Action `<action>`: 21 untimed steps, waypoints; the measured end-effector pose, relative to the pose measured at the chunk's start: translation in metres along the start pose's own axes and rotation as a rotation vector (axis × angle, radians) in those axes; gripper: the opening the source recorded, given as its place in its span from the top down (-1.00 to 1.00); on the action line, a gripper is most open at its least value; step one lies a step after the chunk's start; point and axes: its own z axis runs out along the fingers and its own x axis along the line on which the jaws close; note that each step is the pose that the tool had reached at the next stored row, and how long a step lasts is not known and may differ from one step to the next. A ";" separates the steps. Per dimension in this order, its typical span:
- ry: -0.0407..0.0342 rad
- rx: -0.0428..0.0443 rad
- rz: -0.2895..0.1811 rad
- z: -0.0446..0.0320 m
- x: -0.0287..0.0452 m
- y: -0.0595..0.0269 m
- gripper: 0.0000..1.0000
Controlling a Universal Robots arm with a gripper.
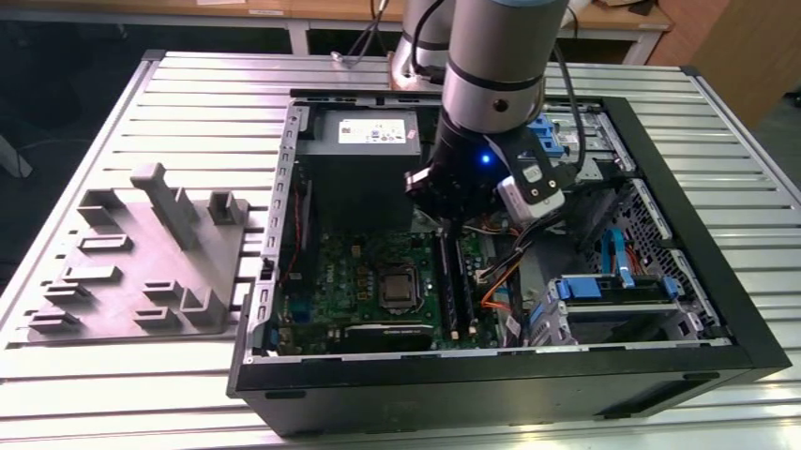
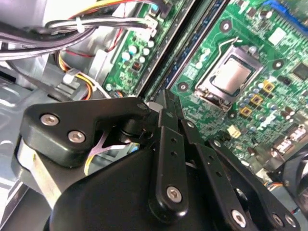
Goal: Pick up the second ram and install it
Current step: 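Press down the second ram until it locks into place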
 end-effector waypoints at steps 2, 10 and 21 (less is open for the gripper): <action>0.0000 -0.0001 0.000 0.0004 0.0007 0.0024 0.80; -0.0003 0.0000 0.000 0.0054 0.0041 0.0061 0.80; -0.0003 -0.0002 0.000 0.0115 0.0043 0.0122 0.80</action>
